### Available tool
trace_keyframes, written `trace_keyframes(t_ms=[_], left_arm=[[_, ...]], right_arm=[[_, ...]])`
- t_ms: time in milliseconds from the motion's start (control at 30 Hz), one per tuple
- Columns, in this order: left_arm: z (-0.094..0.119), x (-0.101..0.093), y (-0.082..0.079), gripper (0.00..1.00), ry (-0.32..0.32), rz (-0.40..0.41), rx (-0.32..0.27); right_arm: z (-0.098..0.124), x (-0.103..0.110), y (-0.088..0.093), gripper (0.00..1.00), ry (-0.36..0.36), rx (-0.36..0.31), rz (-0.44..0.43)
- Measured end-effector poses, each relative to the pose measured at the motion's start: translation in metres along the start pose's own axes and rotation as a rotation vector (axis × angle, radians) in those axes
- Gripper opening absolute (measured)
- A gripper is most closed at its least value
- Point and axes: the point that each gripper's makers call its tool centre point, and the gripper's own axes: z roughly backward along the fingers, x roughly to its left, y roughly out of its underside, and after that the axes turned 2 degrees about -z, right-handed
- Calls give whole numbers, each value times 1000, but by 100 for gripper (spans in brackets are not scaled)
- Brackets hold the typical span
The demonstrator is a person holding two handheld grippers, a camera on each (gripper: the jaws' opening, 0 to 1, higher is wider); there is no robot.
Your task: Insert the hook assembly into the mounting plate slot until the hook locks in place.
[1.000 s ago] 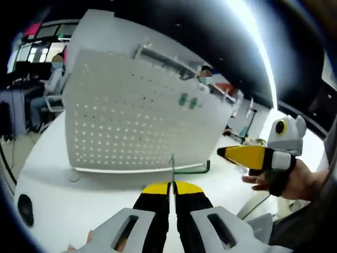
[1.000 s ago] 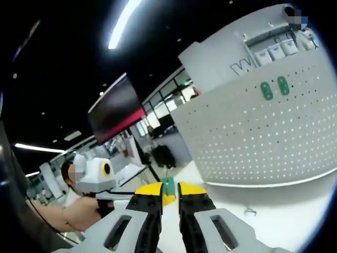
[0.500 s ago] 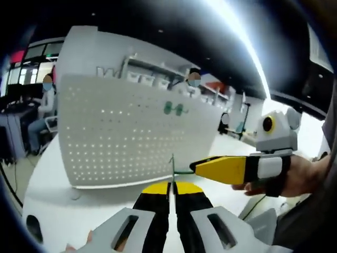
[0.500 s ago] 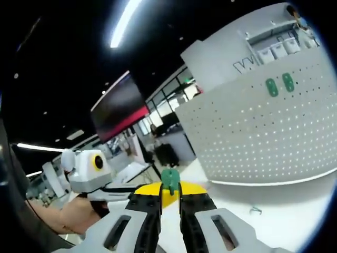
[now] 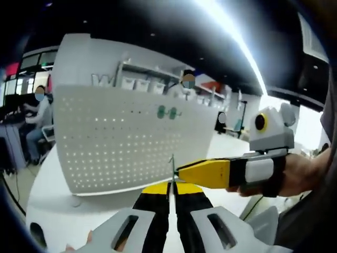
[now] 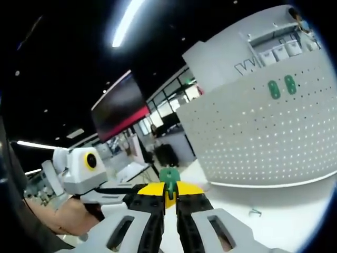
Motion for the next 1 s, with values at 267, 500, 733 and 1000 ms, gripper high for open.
trace_keyframes(t_ms=[267, 500, 733, 1000], left_arm=[[0, -2, -3, 2, -2, -15, -11], [0, -2, -4, 2, -2, -8, -19], [-1, -2, -5, 3, 2, -31, -23], [-2, -4, 1, 12, 30, -40, 7]], right_arm=[[-1, 1, -3, 1, -2, -13, 9], [0, 2, -4, 1, 0, -23, 17], [0, 2, -6, 0, 2, -30, 22], [0, -1, -6, 0, 11, -20, 69]])
